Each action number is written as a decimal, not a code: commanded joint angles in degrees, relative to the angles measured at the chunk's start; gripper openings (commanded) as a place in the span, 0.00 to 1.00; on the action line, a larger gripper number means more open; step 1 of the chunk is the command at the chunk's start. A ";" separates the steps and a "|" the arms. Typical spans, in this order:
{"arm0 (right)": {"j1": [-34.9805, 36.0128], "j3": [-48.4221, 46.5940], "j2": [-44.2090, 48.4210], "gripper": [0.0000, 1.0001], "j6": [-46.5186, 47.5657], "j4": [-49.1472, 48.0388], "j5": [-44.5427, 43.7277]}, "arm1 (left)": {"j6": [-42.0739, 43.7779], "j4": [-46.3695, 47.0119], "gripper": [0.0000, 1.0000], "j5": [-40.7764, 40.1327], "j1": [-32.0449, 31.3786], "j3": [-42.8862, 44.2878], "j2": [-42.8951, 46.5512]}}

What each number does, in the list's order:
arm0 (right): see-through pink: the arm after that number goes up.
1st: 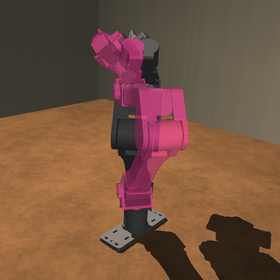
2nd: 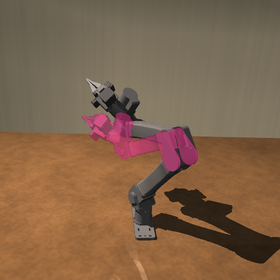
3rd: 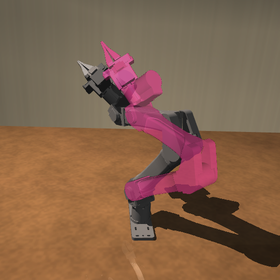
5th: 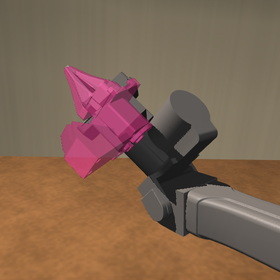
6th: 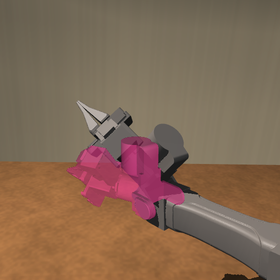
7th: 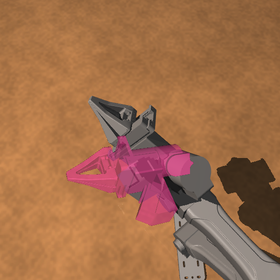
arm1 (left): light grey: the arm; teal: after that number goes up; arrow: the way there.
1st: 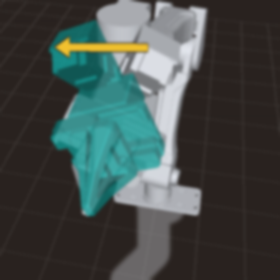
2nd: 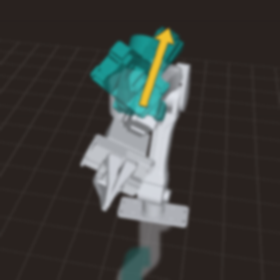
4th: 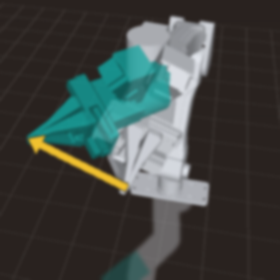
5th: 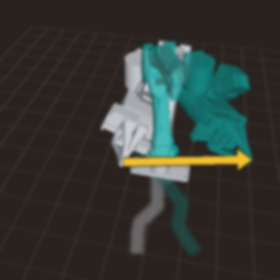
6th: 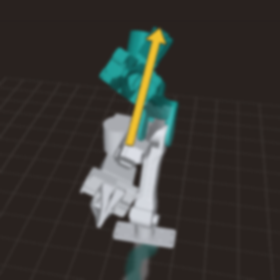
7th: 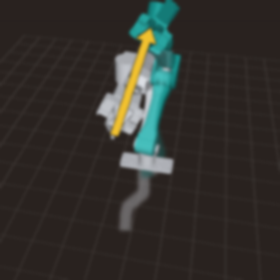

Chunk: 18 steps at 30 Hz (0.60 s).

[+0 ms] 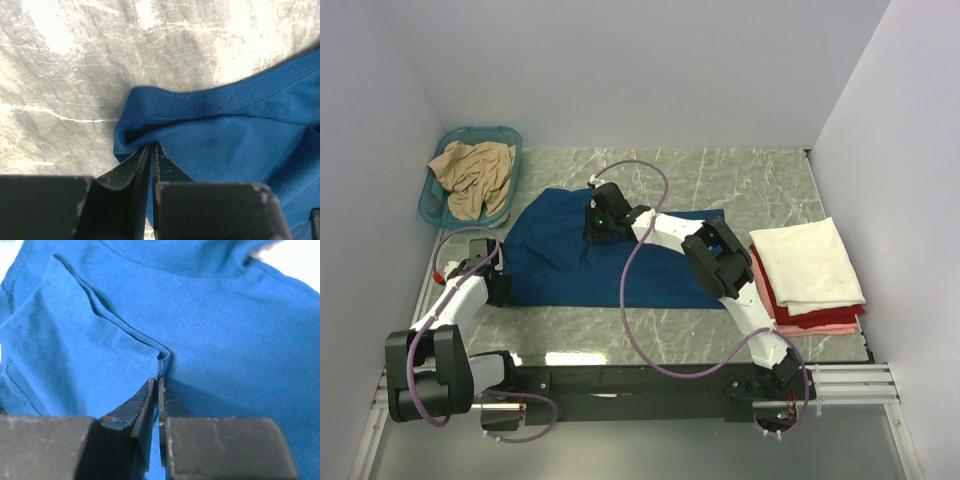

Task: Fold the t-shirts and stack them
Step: Fold the tshirt

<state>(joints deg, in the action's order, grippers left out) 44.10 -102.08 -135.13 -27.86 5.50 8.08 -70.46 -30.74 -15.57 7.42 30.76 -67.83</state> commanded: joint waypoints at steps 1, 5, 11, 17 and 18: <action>-0.85 2.06 3.82 0.11 -1.67 -3.47 -2.27 | -1.18 -2.75 0.11 -2.88 0.14 -1.41 0.24; -1.99 5.04 6.27 0.08 -2.73 -4.35 -2.98 | -1.18 -2.83 0.11 -2.80 0.14 -1.32 -0.11; -2.96 9.35 9.44 0.06 -4.14 -6.97 -3.59 | -0.82 -2.66 0.11 -2.27 0.23 -1.23 0.07; -3.14 7.51 8.48 0.12 -3.70 -5.94 -1.75 | 0.93 -3.09 0.13 -1.22 0.31 0.35 0.33; -2.97 7.51 8.65 0.16 -3.70 -5.94 -1.66 | 1.28 -3.36 0.16 -1.13 0.31 0.70 1.03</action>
<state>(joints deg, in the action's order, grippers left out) 41.43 -93.27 -130.23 -31.70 1.67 6.94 -70.76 -30.85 -15.79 7.42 30.76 -67.77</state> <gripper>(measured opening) 0.123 0.137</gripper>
